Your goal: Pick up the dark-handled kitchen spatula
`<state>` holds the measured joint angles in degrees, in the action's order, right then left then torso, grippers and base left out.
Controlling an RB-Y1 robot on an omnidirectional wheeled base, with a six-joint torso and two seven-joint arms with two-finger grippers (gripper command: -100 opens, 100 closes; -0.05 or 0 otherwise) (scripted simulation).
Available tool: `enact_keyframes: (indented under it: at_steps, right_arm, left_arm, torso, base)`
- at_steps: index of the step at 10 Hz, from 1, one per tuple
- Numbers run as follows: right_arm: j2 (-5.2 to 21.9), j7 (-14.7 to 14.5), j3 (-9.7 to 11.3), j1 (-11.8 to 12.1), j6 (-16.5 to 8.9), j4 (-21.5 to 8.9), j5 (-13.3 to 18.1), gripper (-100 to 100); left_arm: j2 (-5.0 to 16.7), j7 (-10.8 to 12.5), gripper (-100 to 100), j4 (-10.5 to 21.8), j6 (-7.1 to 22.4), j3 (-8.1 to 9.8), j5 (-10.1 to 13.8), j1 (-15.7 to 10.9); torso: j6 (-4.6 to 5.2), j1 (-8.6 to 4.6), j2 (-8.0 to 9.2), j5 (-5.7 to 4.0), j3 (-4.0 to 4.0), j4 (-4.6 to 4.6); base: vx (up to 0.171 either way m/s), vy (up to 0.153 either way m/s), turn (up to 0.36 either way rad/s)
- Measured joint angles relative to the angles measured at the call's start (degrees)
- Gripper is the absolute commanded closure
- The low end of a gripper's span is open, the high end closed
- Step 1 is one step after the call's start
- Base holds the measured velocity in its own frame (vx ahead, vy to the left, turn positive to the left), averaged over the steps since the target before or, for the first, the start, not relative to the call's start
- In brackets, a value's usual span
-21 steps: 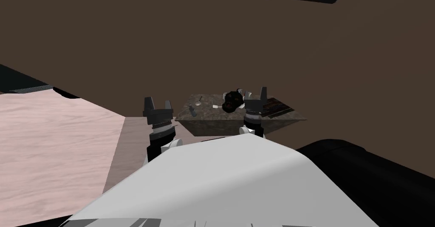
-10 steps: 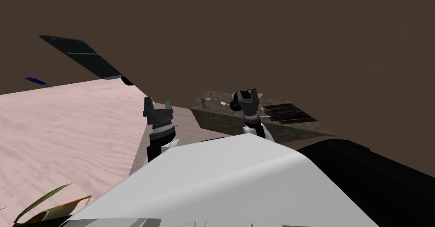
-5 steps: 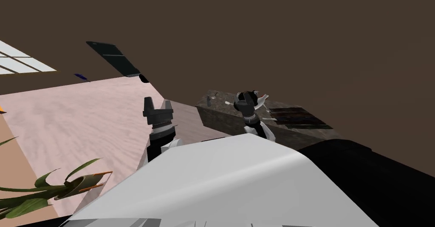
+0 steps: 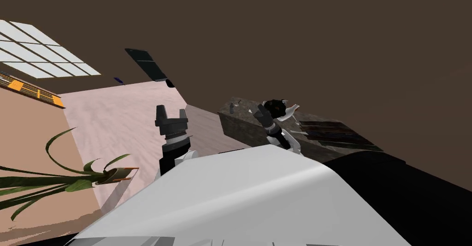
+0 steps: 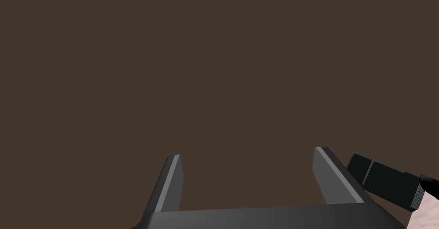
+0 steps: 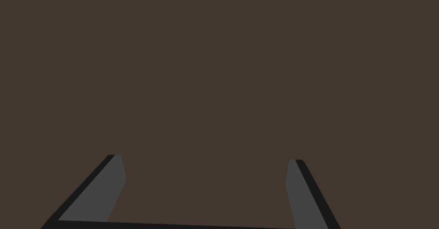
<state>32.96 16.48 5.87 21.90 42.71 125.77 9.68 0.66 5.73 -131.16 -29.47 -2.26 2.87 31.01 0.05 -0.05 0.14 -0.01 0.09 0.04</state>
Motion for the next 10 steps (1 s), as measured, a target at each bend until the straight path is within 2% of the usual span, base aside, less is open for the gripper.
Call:
enact_keyframes:
  at_steps: [4, 6, 9, 10]
  right_arm:
    - [6.89, 2.60, 0.86, -1.19, -0.12, -2.55, 3.60, -100]
    - [10.19, 3.71, 1.33, -1.46, 0.38, -4.34, 5.55, -100]
    - [14.68, 5.14, 1.52, -1.38, 0.26, -5.49, 7.46, -100]
    - [16.25, 5.83, 2.27, -2.45, 0.43, -7.58, 8.87, -100]
  left_arm:
    - [0.00, 0.00, 0, 0.00, 0.00, 0.00, 0.00, 0.00]
    - [0.00, 0.00, 0, 0.00, 0.00, 0.00, 0.00, 0.01]
    - [0.00, 0.00, 0, 0.00, 0.00, 0.01, 0.00, 0.01]
    - [0.00, 0.00, 0, 0.00, 0.00, 0.00, 0.00, 0.00]
  torso:
    - [0.01, -0.02, -0.06, 0.00, -0.03, -0.01]
    - [0.01, -0.05, -0.09, -0.01, -0.05, -0.02]
    - [0.03, -0.07, -0.12, -0.02, -0.07, -0.03]
    - [-0.05, -0.05, -0.15, -0.02, -0.09, -0.04]
  base:
    - [-0.030, 0.019, 0.207]
    - [-0.011, 0.006, 0.060]
    - [-0.010, 0.010, 0.256]
    - [-0.003, 0.005, 0.133]
